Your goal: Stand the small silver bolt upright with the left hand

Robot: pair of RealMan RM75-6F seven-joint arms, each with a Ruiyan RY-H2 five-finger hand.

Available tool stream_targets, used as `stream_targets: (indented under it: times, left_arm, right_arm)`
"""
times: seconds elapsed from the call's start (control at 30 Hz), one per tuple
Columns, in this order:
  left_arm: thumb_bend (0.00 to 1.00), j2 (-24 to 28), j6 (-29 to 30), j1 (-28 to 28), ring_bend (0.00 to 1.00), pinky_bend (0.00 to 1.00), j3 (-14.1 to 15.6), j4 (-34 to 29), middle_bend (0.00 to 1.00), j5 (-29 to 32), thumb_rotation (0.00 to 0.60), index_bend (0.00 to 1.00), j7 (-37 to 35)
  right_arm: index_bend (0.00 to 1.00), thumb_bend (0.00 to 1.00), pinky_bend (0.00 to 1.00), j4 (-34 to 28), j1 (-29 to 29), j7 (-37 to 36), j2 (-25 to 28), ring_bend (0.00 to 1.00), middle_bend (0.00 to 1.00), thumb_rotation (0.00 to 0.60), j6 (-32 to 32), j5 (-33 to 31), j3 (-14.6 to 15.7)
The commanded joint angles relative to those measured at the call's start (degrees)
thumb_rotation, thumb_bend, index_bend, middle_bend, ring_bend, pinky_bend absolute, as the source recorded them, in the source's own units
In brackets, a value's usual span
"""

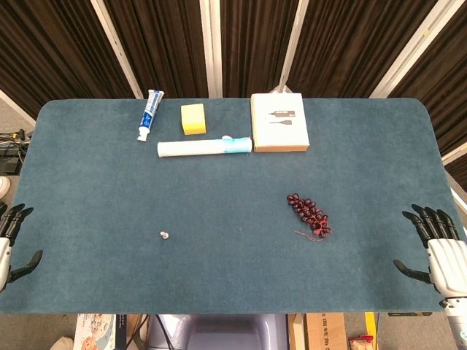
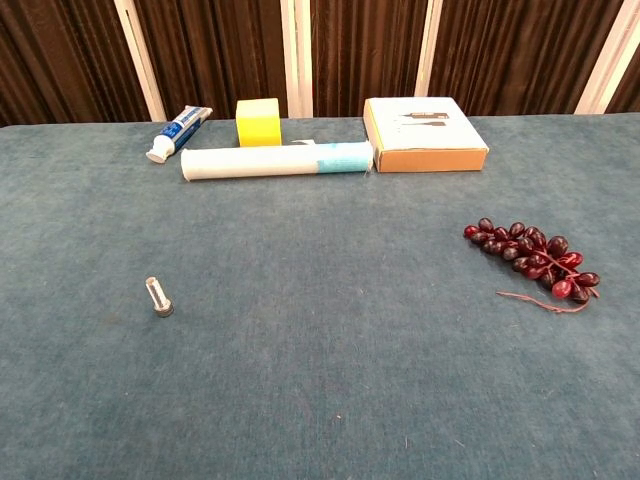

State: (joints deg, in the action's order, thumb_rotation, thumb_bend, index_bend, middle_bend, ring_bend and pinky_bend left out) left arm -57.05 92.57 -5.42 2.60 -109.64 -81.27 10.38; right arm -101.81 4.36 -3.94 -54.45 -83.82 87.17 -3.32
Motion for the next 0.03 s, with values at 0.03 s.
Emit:
stream_targets:
  times: [0.03]
  left_arm:
    - [0.42,0.29,0.07,0.28,0.00,0.00,-0.51,0.28,0.08,0.26,0.600,0.14,-1.22]
  right_arm:
    - [0.19,0.15,0.00,-0.19,-0.08,-0.33,0.14,0.06,0.11,0.600,-0.29,0.17,-0.03]
